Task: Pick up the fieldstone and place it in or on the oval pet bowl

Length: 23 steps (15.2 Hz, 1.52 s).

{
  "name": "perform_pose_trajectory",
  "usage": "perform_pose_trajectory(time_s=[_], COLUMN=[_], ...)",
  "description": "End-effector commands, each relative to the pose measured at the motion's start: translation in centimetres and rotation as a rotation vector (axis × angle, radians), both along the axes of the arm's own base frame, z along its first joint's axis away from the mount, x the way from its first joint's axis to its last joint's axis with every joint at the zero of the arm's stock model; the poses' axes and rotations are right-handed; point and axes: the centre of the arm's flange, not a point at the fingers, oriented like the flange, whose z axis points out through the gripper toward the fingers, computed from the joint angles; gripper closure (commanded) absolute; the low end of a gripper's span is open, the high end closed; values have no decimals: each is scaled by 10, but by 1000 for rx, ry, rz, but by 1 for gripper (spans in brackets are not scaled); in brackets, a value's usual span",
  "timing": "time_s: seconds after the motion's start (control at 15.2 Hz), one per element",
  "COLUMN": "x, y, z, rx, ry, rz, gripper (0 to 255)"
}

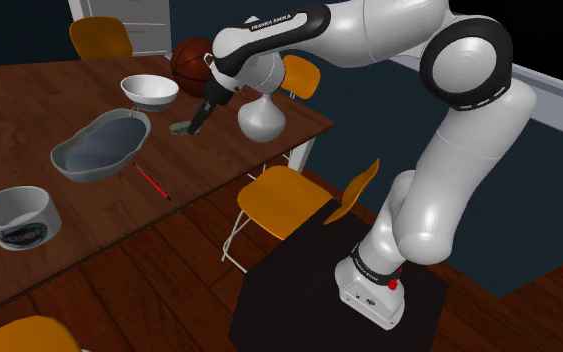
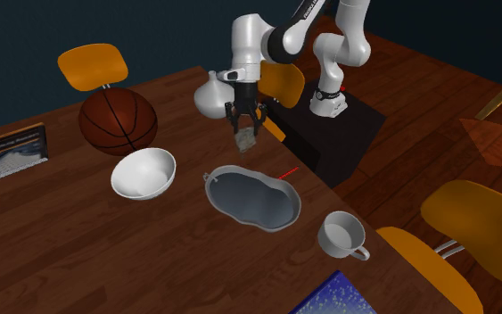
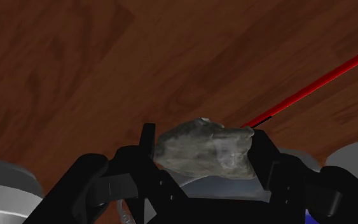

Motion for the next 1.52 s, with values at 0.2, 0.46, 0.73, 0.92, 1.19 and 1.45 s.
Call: perform_pose_trajectory(time_s=[0.2, 0.46, 0.73, 0.92, 1.19, 1.45], x=[-2, -2, -2, 12, 38, 65], y=[-1, -1, -1, 22, 68, 113], z=[27, 48, 69, 69, 66, 63], rx=[0, 0, 0, 0, 0, 0], ry=[0, 0, 0, 0, 0, 0], rz=[0, 0, 0, 0, 0, 0], gripper=[255, 255, 255, 255, 255, 255])
